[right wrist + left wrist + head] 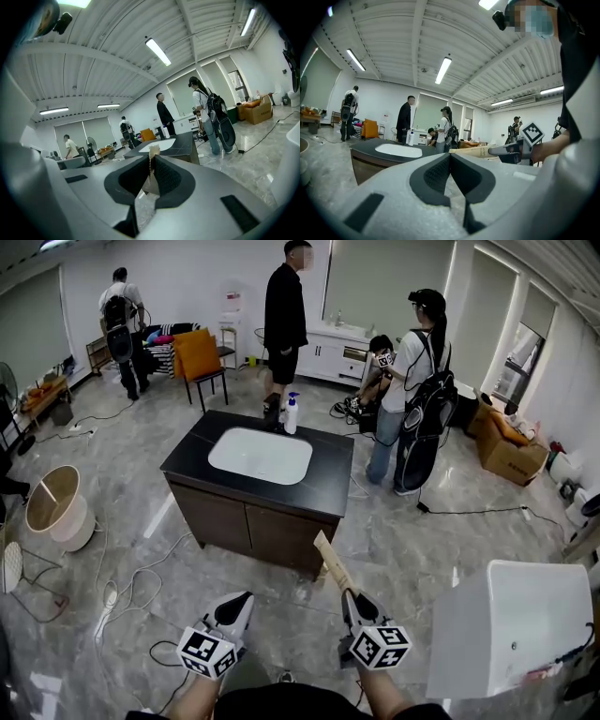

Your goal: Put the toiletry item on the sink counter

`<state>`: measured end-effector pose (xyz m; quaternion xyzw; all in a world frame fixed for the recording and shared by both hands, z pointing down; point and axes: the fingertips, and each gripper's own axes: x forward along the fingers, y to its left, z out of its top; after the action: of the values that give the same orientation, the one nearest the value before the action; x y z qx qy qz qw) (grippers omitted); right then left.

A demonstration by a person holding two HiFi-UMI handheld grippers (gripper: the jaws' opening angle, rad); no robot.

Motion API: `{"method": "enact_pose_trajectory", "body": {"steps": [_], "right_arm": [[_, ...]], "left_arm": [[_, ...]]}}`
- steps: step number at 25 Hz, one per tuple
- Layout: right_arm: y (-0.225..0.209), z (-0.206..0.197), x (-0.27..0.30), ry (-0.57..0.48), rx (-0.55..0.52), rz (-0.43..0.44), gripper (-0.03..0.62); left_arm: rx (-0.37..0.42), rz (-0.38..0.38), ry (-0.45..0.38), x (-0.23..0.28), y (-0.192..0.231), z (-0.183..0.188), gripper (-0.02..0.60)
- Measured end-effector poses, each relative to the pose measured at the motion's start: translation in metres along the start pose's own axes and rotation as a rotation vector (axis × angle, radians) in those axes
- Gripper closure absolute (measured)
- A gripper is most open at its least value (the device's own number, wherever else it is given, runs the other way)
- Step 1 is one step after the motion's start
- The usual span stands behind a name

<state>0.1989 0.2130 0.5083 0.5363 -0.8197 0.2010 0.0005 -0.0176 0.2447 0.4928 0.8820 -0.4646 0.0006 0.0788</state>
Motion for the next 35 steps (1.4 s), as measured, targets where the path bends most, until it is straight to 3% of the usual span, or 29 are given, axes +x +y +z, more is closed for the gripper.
{"method": "enact_pose_trajectory", "body": {"steps": [6,18,31,35], "right_arm": [[-0.002,0.006,0.044,-0.001,0.005,-0.028,0.554],[0.005,0.042,0.145,-0.041,0.019,-0.156,0.554],[0.015,0.043,0.224,-0.084,0.08,-0.318,0.554],[0.016,0.039,0.242,-0.08,0.096,-0.348,0.554]], "left_arm": [[-0.001,-0.025,0.002,0.03,0.04,0.006,0.574],[0.0,-0.152,0.018,0.109,0.147,0.043,0.574],[0.01,-0.309,0.067,0.162,0.237,0.051,0.574],[-0.007,-0.319,0.084,0.171,0.258,0.046,0.574]]}}
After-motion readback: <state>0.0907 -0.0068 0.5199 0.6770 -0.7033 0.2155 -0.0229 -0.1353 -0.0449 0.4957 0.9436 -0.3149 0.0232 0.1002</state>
